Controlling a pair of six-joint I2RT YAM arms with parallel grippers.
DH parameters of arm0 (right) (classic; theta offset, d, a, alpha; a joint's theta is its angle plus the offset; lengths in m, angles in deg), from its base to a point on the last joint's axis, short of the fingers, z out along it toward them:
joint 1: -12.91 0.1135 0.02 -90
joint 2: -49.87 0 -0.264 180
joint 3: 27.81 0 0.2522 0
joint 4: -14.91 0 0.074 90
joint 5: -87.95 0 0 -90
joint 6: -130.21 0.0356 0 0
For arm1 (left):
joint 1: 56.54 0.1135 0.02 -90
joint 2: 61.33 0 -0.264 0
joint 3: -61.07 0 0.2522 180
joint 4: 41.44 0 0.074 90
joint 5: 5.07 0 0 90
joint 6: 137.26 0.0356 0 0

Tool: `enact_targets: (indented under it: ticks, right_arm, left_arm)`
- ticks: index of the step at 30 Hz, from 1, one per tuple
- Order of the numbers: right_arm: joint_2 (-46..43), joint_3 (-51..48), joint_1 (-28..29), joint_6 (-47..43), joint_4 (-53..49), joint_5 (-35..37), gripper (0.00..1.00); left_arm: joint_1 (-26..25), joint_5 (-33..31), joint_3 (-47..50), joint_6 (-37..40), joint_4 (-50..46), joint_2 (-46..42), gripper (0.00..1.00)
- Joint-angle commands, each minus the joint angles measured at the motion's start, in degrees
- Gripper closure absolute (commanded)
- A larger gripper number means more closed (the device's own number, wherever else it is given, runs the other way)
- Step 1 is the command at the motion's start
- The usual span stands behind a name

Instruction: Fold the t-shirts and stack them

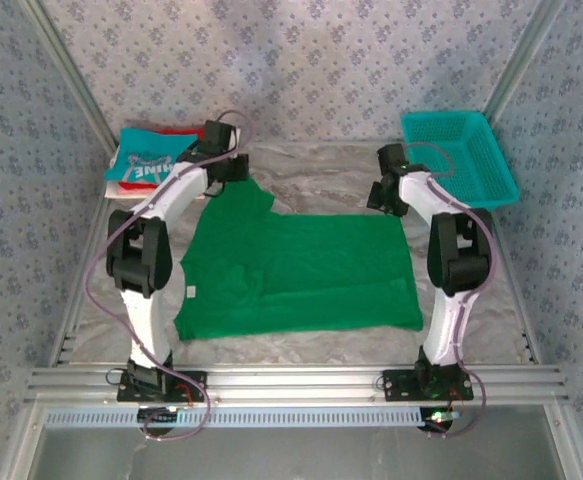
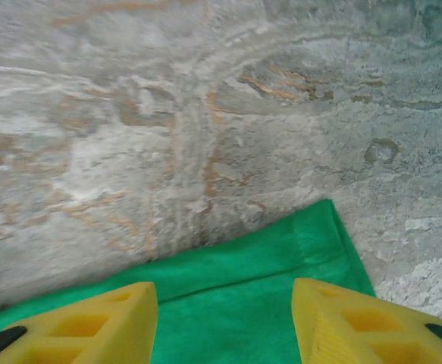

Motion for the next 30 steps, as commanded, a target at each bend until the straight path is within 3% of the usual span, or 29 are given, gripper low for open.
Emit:
enact_targets:
  ticks: [1,8,17,23,30]
  right_arm:
    - [1.97,3.53,-0.58,0.73,-5.61,4.55,0.46]
    - [4.76,5.59,-0.91,1.94,-7.52,8.21,0.39]
    - [8.33,5.76,-0.73,2.49,-6.36,7.41,0.45]
    - [9.35,5.53,-0.55,2.47,-5.56,6.19,0.66]
    - [7.43,6.09,-0.62,1.99,-5.03,6.34,0.99]
  left_arm:
    - [-0.35,-0.47,6.03,1.53,6.33,-6.07,1.0]
    - [-0.78,-0.33,15.47,1.04,9.16,-13.48,1.0]
    - [-1.58,-1.09,22.5,-0.49,11.19,-19.39,1.0]
    - [-1.75,-2.66,26.12,-0.9,11.78,-22.2,1.0]
    - [-0.56,-4.51,25.23,0.66,11.87,-22.76,1.0]
